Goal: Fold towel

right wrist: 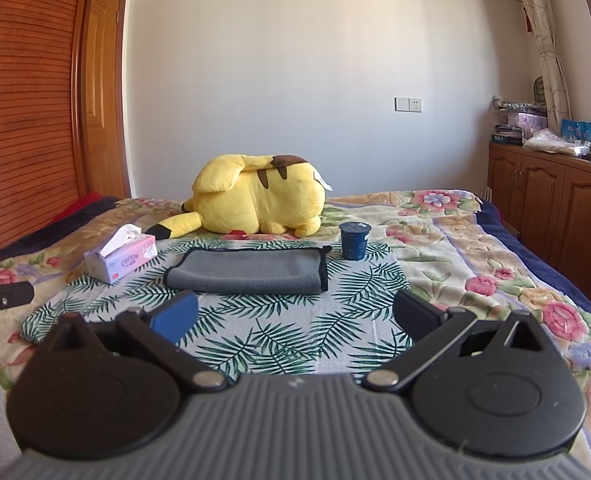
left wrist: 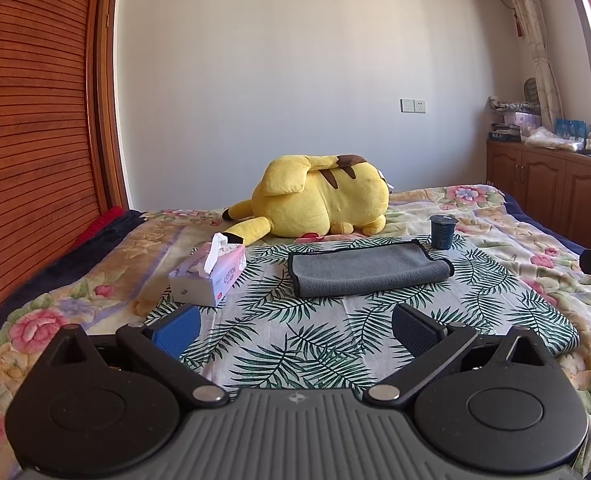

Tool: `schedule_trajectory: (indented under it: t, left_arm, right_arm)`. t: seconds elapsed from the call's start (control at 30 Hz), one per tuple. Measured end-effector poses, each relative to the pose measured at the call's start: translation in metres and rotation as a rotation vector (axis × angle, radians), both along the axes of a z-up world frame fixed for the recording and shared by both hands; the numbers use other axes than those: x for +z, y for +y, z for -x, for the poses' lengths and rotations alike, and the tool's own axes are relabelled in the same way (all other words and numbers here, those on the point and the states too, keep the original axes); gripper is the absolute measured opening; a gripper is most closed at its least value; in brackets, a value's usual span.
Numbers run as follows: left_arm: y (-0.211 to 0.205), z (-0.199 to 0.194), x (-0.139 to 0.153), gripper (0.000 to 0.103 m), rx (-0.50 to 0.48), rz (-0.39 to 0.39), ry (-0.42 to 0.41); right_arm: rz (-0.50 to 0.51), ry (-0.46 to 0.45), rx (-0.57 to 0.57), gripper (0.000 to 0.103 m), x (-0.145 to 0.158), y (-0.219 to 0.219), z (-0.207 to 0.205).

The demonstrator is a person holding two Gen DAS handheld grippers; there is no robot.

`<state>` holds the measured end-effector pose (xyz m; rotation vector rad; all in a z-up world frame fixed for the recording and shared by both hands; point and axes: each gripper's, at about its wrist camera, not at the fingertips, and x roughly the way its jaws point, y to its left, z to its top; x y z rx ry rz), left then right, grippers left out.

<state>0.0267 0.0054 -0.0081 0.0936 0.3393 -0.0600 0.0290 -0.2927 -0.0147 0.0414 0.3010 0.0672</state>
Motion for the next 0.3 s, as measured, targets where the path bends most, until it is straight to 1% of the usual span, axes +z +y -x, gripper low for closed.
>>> schedule_trajectory:
  t: [0.3]
  left_arm:
    - [-0.0006,0.0003,-0.0002,0.086,0.000,-0.001,0.001]
  right_arm:
    - [0.000,0.000,0.000,0.103,-0.0001,0.0004,0.0000]
